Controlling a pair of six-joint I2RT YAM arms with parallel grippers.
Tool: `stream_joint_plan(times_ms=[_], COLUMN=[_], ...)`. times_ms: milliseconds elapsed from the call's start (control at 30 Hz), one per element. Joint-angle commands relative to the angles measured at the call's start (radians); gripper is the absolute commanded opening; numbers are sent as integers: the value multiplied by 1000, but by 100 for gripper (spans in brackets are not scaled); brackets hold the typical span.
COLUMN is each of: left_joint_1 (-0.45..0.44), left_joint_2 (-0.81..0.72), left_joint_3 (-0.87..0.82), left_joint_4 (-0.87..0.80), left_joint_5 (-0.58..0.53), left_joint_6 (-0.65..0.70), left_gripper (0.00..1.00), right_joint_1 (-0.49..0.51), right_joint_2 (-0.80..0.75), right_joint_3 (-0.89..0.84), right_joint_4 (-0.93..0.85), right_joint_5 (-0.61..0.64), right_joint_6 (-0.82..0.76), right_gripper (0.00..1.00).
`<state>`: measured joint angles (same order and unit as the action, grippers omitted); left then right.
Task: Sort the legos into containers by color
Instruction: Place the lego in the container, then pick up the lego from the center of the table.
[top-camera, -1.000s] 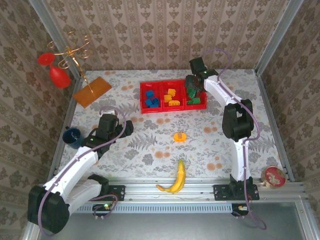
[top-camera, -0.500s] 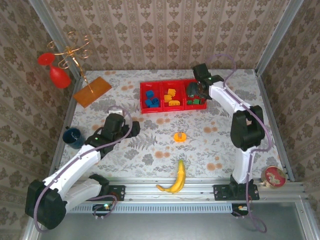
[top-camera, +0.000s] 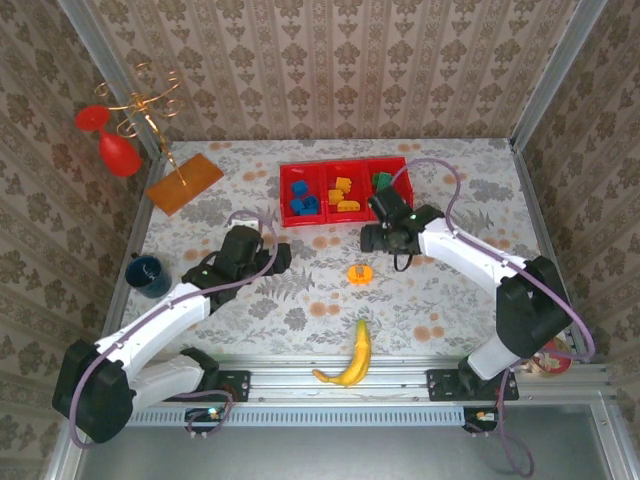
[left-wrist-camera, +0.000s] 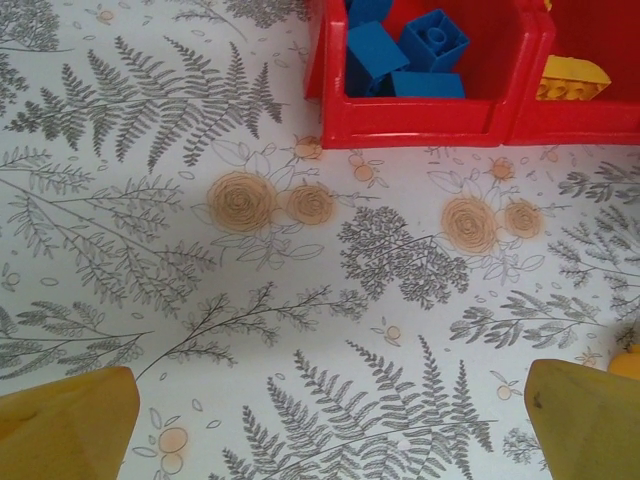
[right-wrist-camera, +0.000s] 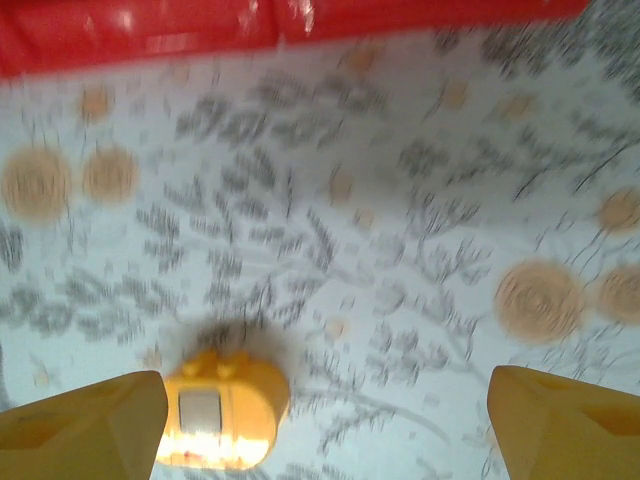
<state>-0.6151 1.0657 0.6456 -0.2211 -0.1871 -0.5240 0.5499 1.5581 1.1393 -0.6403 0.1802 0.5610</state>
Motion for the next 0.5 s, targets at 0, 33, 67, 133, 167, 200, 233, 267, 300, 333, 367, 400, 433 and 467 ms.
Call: stream_joint_plan(times_ms=[0, 33, 67, 133, 167, 200, 233, 267, 300, 333, 367, 400, 433, 467], left_joint_1=[-12, -15, -17, -20, -21, -23, -24, -26, -28, -29, -29, -29, -29, -30], left_joint_2=[19, 26, 33, 44, 49, 53, 54, 57, 58, 59, 60, 61, 60, 60], left_joint_3=[35, 37, 40, 46, 49, 52, 54, 54, 55, 57, 57, 57, 57, 55], left_joint_4=[35, 38, 41, 40, 41, 42, 43, 44, 45, 48, 46, 46, 46, 47], left_joint_5=[0, 0, 2, 3, 3, 5, 4, 3, 3, 3, 2, 2, 0, 0], left_joint_6=[-22, -24, -24, -25, -27, -27, -26, -25, -25, -25, -24, -25, -25, -25], left_gripper=[100, 100, 100, 100, 100, 100, 100, 100, 100, 100, 100, 100, 100, 100], right_joint_1=[53, 72, 86, 109, 119, 128, 138, 147, 153, 159, 167, 172, 178, 182], right_joint_2=[-56, -63, -67, -69, -64, -59, -52, -41, -31, -15, 2, 18, 37, 56], right_joint_3=[-59, -79, -95, -120, -129, -137, -145, -152, -157, -159, -154, -148, -138, -127], right_joint_4=[-48, -46, -43, -41, -39, -34, -28, -16, -7, 3, 8, 10, 11, 13], right_joint_5=[25, 22, 14, 2, -5, -12, -19, -29, -39, -51, -57, -59, -57, -56], right_joint_6=[16, 20, 24, 36, 41, 43, 45, 46, 46, 46, 44, 41, 38, 35], right_gripper=[85, 85, 86, 86, 86, 86, 86, 86, 86, 86, 86, 86, 86, 86])
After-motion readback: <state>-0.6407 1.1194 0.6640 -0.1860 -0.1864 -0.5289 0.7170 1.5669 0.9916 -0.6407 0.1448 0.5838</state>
